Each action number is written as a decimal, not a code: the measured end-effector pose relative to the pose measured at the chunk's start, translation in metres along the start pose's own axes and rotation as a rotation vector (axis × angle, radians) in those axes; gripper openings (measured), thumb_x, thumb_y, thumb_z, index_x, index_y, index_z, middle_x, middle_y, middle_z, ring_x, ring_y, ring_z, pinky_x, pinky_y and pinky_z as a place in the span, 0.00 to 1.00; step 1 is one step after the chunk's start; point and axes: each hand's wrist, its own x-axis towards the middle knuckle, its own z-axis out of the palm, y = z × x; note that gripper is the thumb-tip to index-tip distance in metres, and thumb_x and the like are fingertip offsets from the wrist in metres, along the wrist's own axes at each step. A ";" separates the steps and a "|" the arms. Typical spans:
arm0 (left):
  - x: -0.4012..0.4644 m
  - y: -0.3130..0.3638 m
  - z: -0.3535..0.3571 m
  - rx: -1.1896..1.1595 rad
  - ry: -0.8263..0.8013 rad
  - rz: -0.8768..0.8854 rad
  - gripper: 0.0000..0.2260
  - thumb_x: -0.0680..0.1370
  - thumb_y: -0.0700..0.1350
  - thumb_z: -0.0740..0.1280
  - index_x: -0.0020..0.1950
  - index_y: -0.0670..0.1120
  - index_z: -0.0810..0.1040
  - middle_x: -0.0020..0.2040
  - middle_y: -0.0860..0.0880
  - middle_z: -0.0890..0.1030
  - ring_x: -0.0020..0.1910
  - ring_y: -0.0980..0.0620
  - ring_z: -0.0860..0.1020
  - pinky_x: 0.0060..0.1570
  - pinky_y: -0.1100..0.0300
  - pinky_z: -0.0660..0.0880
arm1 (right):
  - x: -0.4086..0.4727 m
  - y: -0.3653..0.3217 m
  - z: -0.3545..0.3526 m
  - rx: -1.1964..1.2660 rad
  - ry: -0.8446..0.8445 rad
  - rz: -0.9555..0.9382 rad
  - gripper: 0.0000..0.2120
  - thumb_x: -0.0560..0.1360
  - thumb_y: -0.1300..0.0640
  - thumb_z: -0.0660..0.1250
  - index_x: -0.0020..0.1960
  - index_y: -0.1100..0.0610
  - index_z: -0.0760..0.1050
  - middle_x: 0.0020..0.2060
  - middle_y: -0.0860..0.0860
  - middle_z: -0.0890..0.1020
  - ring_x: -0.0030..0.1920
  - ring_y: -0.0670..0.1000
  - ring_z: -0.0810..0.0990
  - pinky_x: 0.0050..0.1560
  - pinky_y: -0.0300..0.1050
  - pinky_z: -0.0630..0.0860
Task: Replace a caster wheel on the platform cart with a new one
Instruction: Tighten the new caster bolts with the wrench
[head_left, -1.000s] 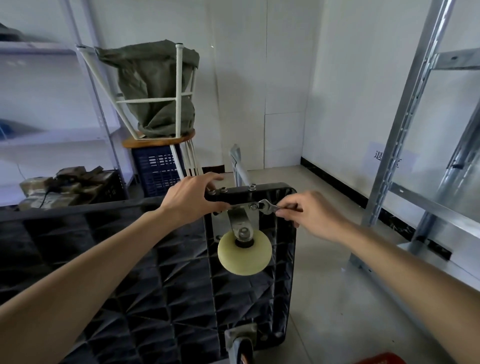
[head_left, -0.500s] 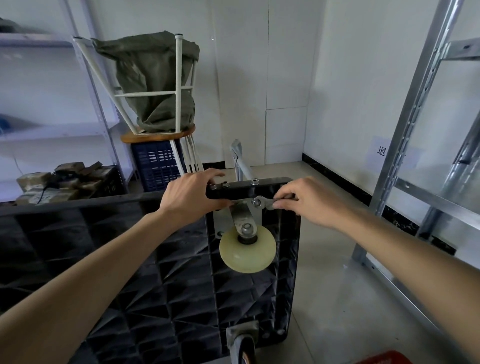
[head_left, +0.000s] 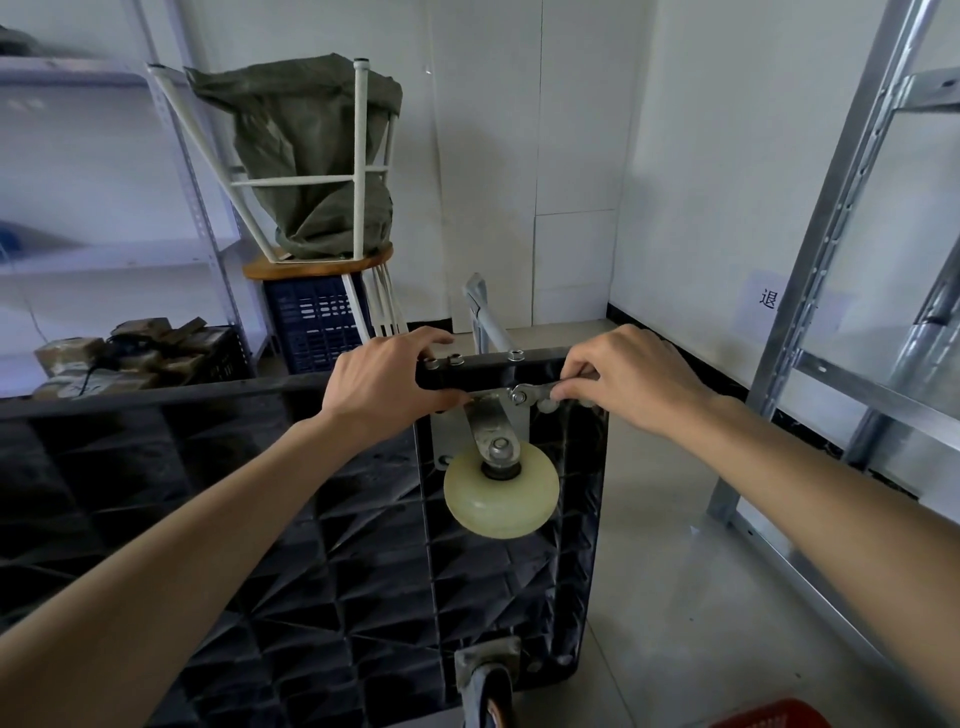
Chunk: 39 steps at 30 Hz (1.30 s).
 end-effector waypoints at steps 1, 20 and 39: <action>0.001 0.000 0.000 0.001 0.003 -0.001 0.32 0.69 0.69 0.71 0.70 0.62 0.71 0.56 0.57 0.83 0.54 0.52 0.81 0.48 0.55 0.74 | -0.002 0.002 0.002 0.022 0.008 0.009 0.11 0.70 0.40 0.75 0.43 0.47 0.84 0.35 0.43 0.82 0.40 0.48 0.81 0.41 0.46 0.75; -0.001 0.004 -0.002 -0.006 0.006 -0.022 0.30 0.69 0.68 0.73 0.68 0.61 0.73 0.54 0.57 0.83 0.52 0.52 0.80 0.47 0.56 0.71 | -0.054 -0.027 0.092 0.887 0.241 0.424 0.15 0.77 0.49 0.72 0.35 0.56 0.81 0.25 0.46 0.80 0.27 0.43 0.78 0.29 0.34 0.70; -0.002 0.006 -0.004 -0.019 -0.009 -0.031 0.31 0.69 0.68 0.72 0.70 0.61 0.72 0.58 0.57 0.82 0.55 0.50 0.80 0.47 0.57 0.69 | -0.064 -0.023 0.078 0.836 0.064 0.330 0.14 0.78 0.49 0.70 0.40 0.58 0.79 0.27 0.50 0.80 0.26 0.48 0.77 0.29 0.43 0.71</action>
